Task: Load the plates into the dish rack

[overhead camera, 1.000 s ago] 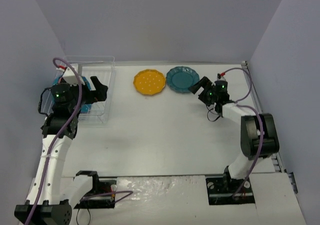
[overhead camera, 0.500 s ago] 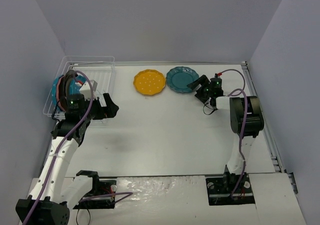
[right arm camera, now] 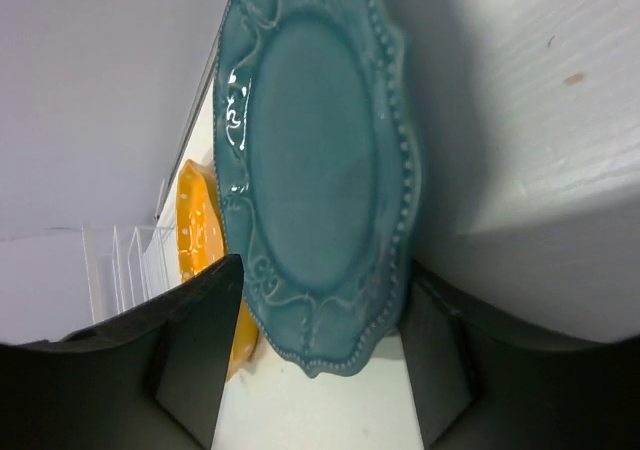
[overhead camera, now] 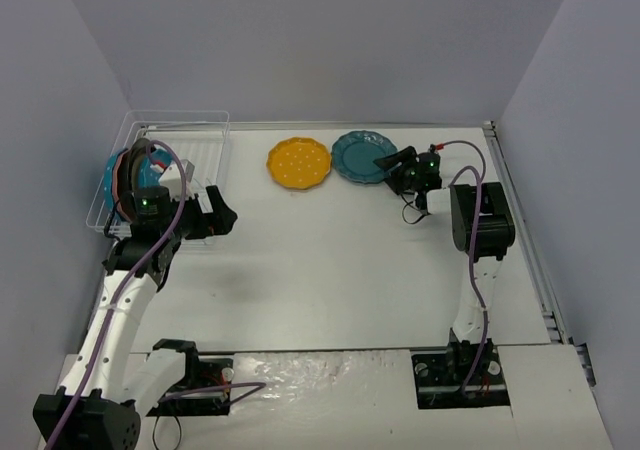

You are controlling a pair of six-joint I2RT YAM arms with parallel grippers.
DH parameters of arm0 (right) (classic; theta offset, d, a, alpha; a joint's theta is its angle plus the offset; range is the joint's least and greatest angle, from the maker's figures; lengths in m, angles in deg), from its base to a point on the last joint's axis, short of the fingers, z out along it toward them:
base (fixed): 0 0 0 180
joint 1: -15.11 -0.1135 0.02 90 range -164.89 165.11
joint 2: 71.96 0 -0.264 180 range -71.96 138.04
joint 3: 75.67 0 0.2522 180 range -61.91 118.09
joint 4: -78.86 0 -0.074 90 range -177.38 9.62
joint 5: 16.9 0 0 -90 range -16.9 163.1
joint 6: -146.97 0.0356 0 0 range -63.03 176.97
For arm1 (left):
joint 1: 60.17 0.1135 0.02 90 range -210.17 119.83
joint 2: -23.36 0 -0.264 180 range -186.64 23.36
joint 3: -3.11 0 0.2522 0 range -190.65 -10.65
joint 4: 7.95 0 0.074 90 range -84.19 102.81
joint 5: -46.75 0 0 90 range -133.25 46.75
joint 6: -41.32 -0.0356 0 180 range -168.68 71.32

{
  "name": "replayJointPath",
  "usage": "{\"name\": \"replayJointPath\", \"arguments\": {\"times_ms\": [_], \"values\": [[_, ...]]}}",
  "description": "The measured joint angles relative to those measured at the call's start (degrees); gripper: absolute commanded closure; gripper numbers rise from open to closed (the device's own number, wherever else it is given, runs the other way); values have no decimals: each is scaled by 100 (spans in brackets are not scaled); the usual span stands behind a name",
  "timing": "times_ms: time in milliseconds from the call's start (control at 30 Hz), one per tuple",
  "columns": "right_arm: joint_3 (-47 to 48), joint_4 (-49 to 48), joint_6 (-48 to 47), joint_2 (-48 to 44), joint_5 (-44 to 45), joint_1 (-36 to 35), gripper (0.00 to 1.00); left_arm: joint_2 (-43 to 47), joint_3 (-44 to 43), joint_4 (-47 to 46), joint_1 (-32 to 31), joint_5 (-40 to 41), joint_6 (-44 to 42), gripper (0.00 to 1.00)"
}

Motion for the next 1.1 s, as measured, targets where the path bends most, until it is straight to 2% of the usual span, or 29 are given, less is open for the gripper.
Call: {"name": "replayJointPath", "arguments": {"times_ms": [133, 367, 500, 667, 867, 1100], "values": [[-67, -268, 342, 211, -21, 69, 99, 0, -2, -2, 0, -8, 7, 3], [-402, -874, 854, 307, -189, 202, 100, -2, 0, -39, -44, -83, 120, 3], [-1102, -1366, 875, 35, -311, 297, 100, -74, -2, -125, -255, -82, 290, 3], [-2386, -1929, 890, -608, -591, 441, 100, -263, -2, -314, -891, 11, 669, 3], [-3612, -2538, 978, -1162, -997, 479, 100, -478, 101, -976, -1600, 329, 1211, 3], [-4648, -2642, 990, -1798, -1658, 463, 100, -1365, 433, -1940, -2240, 579, 1792, 3]]}}
